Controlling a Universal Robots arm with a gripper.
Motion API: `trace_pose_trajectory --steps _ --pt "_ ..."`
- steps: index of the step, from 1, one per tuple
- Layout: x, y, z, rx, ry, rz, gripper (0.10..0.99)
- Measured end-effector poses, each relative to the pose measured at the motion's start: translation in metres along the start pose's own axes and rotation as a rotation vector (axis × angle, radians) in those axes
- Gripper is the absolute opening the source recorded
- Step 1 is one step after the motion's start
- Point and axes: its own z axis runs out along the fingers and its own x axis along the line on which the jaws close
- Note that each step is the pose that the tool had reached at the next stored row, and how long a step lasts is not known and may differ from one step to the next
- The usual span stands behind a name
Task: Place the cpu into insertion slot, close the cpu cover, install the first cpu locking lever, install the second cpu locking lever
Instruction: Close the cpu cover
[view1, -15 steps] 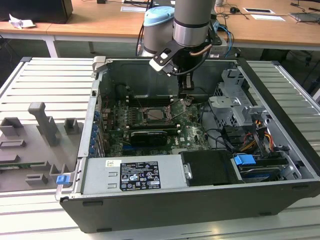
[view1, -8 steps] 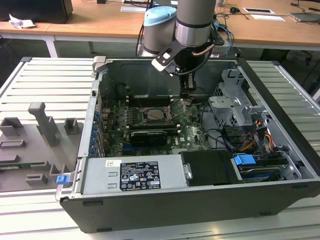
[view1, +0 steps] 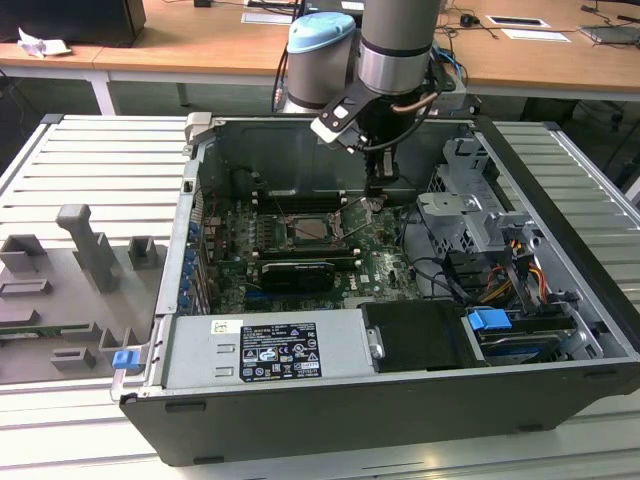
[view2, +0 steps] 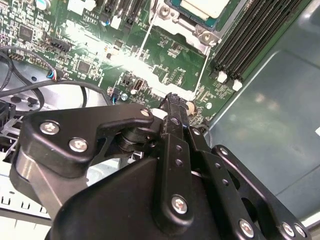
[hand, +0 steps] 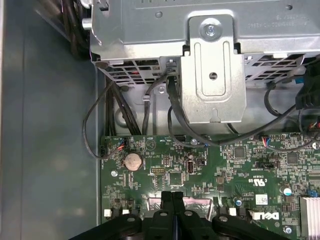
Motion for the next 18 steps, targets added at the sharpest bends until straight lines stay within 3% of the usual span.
trace_pose_trajectory --steps 18 --pt "-0.0001 0.0045 0.0040 0.000 0.0001 0.000 0.106"
